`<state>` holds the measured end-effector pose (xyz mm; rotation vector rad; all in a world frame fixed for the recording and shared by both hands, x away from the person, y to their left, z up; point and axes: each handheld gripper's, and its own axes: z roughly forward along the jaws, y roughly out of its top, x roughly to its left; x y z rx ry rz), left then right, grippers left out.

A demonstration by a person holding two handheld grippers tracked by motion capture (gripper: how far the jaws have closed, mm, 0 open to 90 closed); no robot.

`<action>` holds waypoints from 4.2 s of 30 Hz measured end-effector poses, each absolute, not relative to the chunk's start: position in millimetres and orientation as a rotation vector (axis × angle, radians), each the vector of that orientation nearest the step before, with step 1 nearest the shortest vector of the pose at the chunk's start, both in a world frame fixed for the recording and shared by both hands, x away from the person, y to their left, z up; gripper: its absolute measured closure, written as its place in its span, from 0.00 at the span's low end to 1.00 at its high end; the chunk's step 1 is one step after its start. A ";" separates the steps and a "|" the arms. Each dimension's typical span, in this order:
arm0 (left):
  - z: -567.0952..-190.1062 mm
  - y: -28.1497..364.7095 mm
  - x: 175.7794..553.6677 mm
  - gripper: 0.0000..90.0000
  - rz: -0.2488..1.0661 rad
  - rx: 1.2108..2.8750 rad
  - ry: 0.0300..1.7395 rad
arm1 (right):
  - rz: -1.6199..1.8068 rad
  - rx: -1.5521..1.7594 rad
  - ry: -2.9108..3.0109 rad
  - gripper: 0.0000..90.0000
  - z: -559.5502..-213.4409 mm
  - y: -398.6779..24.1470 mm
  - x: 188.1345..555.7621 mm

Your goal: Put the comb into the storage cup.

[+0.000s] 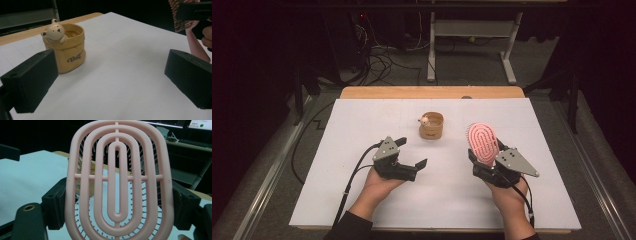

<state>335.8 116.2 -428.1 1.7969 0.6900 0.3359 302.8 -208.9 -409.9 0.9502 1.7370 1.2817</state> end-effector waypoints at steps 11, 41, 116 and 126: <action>-416.3 119.4 323.6 0.00 0.298 1.747 0.667 | 1.284 0.845 1.772 0.22 -408.3 -190.1 293.1; -400.4 105.0 309.1 0.00 0.227 1.728 0.604 | 1.327 0.698 1.873 0.22 -419.7 -145.0 278.0; -410.1 94.8 310.0 0.59 -0.062 1.704 0.626 | 1.300 0.549 1.907 0.22 -426.9 -112.7 260.0; -400.7 90.0 301.0 0.60 0.047 1.724 0.607 | 1.291 0.525 1.891 0.22 -422.1 -114.6 259.1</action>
